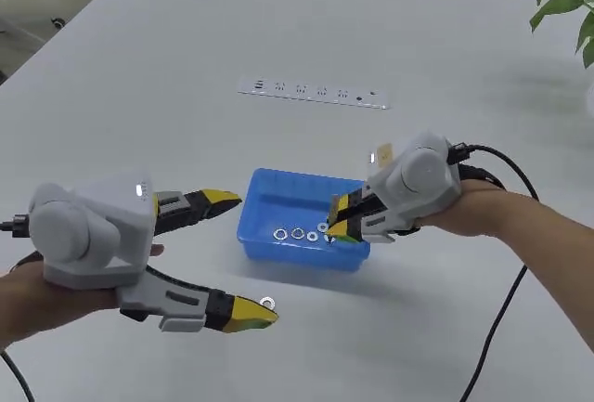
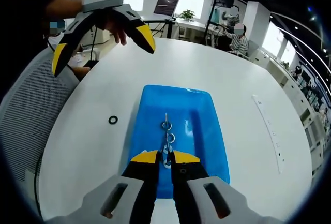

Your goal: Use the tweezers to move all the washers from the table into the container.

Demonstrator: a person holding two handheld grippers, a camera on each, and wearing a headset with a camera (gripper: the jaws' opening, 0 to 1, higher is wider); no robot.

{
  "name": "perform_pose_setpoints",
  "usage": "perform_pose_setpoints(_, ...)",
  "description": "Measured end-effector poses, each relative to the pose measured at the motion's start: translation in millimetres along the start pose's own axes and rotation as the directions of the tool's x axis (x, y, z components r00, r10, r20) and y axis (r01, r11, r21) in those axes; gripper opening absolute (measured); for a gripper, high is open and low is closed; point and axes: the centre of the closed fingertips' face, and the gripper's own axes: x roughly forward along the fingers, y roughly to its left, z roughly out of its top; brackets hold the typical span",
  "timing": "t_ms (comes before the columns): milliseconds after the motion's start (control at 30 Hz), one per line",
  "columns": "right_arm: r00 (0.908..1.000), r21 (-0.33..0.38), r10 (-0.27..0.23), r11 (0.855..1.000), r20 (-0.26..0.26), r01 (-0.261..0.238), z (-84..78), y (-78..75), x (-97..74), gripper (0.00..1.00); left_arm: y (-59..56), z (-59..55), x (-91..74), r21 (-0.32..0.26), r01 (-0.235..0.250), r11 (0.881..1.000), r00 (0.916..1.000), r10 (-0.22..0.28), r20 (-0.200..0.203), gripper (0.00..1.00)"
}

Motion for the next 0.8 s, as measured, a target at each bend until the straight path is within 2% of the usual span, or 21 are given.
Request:
perform_pose_setpoints(167,1.0,-0.004,0.0,1.0,-0.003,0.0,-0.1,0.5,-0.2,0.1,9.5,6.0,6.3,0.013,0.006,1.0,1.0,-0.006,0.003,0.79)
perform_pose_setpoints(333,1.0,-0.005,-0.001,1.0,-0.003,0.001,-0.4,0.6,-0.1,0.1,16.9,13.3,15.7,0.032,0.026,0.999,0.9997,-0.026,0.0,0.74)
perform_pose_setpoints(500,1.0,-0.01,-0.001,1.0,-0.003,0.001,-0.6,0.8,-0.2,0.1,20.7,16.2,26.6,0.056,0.052,0.997,0.9985,-0.051,-0.021,0.67)
perform_pose_setpoints(633,1.0,-0.017,0.0,1.0,-0.004,0.0,-0.4,1.3,-0.4,0.1,21.3,21.6,36.5,0.061,0.085,0.995,0.9962,-0.083,-0.027,0.56)
perform_pose_setpoints(800,0.9999,-0.031,0.002,1.0,-0.011,-0.003,-0.8,2.6,-0.9,0.1,27.2,27.9,49.9,0.102,0.1,0.99,0.9943,-0.096,-0.047,0.48)
